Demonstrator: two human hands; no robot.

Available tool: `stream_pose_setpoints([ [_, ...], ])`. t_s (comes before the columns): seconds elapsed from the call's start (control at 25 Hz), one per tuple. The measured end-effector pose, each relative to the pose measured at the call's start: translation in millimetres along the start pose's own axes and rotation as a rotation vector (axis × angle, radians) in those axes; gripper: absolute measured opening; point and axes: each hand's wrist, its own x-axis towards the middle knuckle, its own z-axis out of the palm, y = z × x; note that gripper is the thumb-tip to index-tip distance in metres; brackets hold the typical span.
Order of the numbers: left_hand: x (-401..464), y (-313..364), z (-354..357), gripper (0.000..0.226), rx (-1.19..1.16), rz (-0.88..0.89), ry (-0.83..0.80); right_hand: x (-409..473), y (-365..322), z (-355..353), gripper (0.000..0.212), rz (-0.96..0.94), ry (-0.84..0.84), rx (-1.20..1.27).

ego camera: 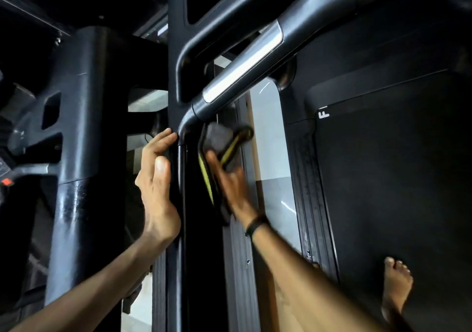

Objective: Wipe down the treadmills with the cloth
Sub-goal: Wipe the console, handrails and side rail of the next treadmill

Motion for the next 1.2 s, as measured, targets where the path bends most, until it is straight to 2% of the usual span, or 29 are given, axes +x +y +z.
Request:
stream_pose_setpoints([
  [0.04,-0.7,-0.7,-0.6,0.054,0.011,0.017,0.002,-40.0,10.4,-1.0,0.033,0.02,-0.019,0.063],
  [0.08,-1.5,-2.4,-0.9,0.054,0.014,0.036,0.004,-83.8,13.0,1.0,0.034,-0.056,-0.001,0.01],
  [0.16,-1.2,-2.0,-0.3,0.054,-0.012,0.007,0.014,-130.4,17.5,18.5,0.05,-0.327,0.16,-0.169],
  [0.24,-0.8,-0.1,-0.9,0.052,-0.05,-0.041,0.026,-94.9,-3.7,18.3,0.054,-0.426,0.04,-0.345],
  [0.28,-0.2,0.5,-0.6,0.047,-0.033,-0.027,0.035,-79.2,-4.7,15.5,0.058,-0.404,-0.01,-0.349],
  [0.32,0.2,0.3,0.3,0.042,-0.004,-0.004,0.03,-50.6,-5.0,12.2,0.06,-0.286,0.004,-0.245],
  [0.4,-0.8,0.7,2.2,0.037,0.033,0.011,0.015,-21.1,6.1,0.1,0.042,0.127,0.028,0.078],
  [0.44,-2.1,0.9,1.3,0.036,0.039,0.017,0.025,-25.4,25.0,-1.1,0.035,0.263,0.076,0.149],
  [0.48,-2.6,-1.6,1.0,0.037,0.037,0.035,0.043,-45.6,37.5,-1.6,0.045,0.315,0.097,0.096],
  [0.52,-3.6,-3.2,0.7,0.037,0.035,0.044,0.055,-78.6,34.7,1.4,0.07,0.32,0.128,-0.12],
  [0.56,-3.6,-4.9,0.3,0.039,0.03,0.035,0.054,-104.6,28.6,6.0,0.093,0.225,0.156,-0.323],
  [0.6,-2.4,-5.2,0.4,0.042,0.016,0.019,0.046,-119.8,18.9,11.5,0.099,0.028,0.175,-0.434],
  [0.64,-1.1,-3.2,0.9,0.047,-0.012,-0.007,0.039,-109.5,11.4,19.3,0.091,-0.152,0.213,-0.501],
  [0.68,-1.9,-2.2,-0.1,0.046,-0.043,-0.031,0.042,-95.8,-4.9,23.6,0.082,-0.237,0.204,-0.506],
  [0.76,-1.7,-0.7,0.1,0.034,0.003,-0.015,0.062,-53.4,-25.6,21.6,0.078,-0.167,0.097,-0.395],
  [0.84,-2.2,-2.1,0.9,0.034,0.052,-0.022,0.029,-24.3,-14.6,8.3,0.063,0.195,0.043,-0.159],
  [0.88,-1.9,-0.7,0.7,0.033,0.033,-0.038,0.041,-34.5,0.5,2.8,0.056,0.303,0.041,-0.123],
  [0.92,-1.9,-0.3,1.1,0.034,0.01,-0.032,0.072,-59.8,11.1,0.7,0.059,0.341,0.068,-0.167],
  [1.0,-1.2,0.2,1.8,0.047,-0.043,-0.043,0.088,-114.7,14.6,11.8,0.096,0.206,0.127,-0.441],
  [1.08,-0.6,1.5,2.6,0.054,-0.085,-0.05,0.065,-129.2,13.5,21.2,0.103,-0.051,0.161,-0.608],
  [1.16,-3.4,1.0,1.5,0.052,-0.121,-0.05,0.087,-90.1,-3.3,26.4,0.102,-0.184,0.128,-0.432],
  [1.2,-3.8,1.2,-0.1,0.047,-0.106,-0.039,0.097,-66.2,-17.9,22.9,0.098,-0.175,0.099,-0.371],
])
